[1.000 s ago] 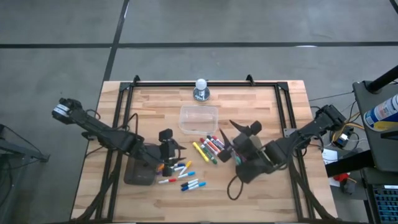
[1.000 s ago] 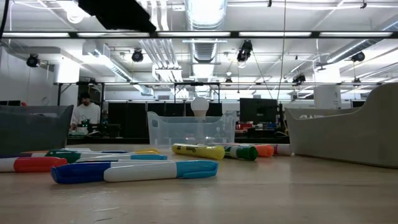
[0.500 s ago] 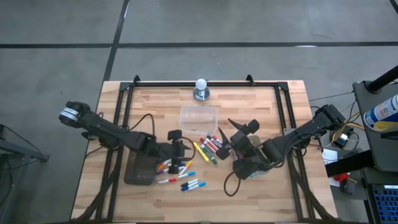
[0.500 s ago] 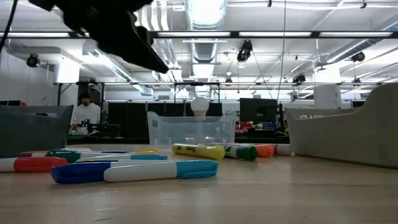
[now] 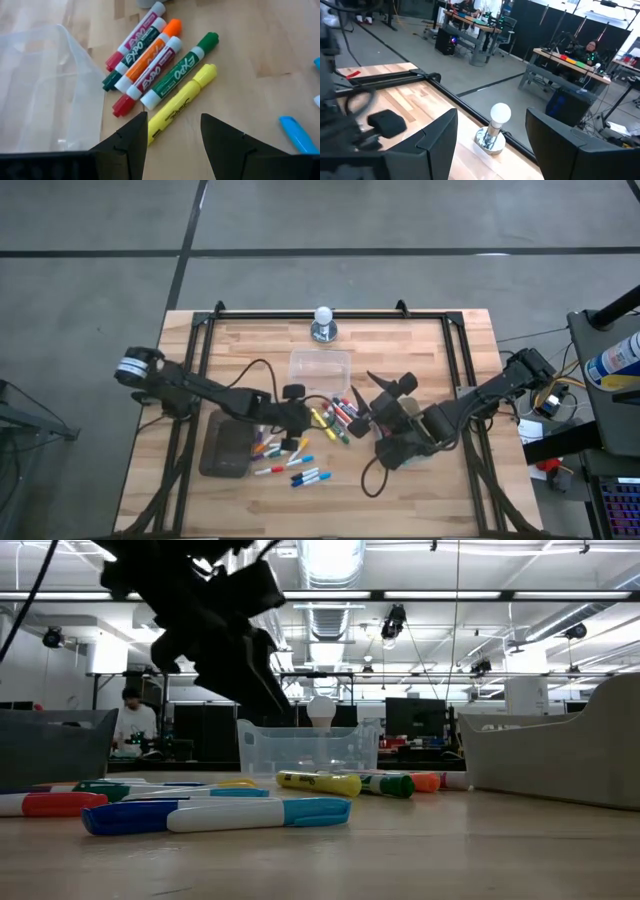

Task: Pick & Place Markers
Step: Put the yellow highlighter into the gray bin

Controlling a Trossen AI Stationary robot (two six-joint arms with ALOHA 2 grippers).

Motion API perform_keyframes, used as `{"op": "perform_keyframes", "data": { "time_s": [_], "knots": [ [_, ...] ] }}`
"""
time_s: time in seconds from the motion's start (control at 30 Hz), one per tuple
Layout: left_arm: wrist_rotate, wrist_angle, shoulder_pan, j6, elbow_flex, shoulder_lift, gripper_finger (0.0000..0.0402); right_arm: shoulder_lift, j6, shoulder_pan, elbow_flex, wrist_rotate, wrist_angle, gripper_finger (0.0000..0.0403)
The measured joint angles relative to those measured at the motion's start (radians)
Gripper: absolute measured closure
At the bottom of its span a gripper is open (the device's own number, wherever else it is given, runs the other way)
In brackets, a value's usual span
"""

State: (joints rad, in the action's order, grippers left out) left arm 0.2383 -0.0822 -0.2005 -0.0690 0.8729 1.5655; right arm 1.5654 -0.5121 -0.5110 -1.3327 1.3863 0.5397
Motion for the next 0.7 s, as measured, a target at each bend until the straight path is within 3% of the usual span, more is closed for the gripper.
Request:
{"op": "perform_keyframes", "data": {
  "time_s": [0.3, 0.7],
  "knots": [
    [-0.132, 0.003, 0.065, -0.068, 0.05, 0.049, 0.0225, 0.0, 0.013, -0.029, -0.003, 0.002, 0.002, 0.0179],
    [-0.186, 0.033, 0.103, -0.091, 0.061, 0.135, 0.0225, 0.0, 0.016, -0.054, -0.006, 0.004, 0.0, 0.0179]
  ]
}}
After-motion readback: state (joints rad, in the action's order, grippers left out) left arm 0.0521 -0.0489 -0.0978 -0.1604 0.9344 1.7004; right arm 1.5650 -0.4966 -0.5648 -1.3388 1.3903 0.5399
